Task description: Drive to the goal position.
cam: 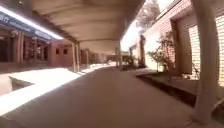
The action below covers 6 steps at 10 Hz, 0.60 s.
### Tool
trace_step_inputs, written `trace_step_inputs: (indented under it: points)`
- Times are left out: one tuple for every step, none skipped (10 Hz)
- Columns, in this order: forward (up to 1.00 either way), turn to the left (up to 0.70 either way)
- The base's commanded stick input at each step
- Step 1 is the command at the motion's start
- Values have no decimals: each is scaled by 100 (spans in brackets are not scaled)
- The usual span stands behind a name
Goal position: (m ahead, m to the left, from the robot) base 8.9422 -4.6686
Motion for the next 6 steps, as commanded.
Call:
trace_step_inputs:
  points:
    - [85,0]
    - [85,0]
    - [85,0]
    - [85,0]
    - [85,0]
    - [85,0]
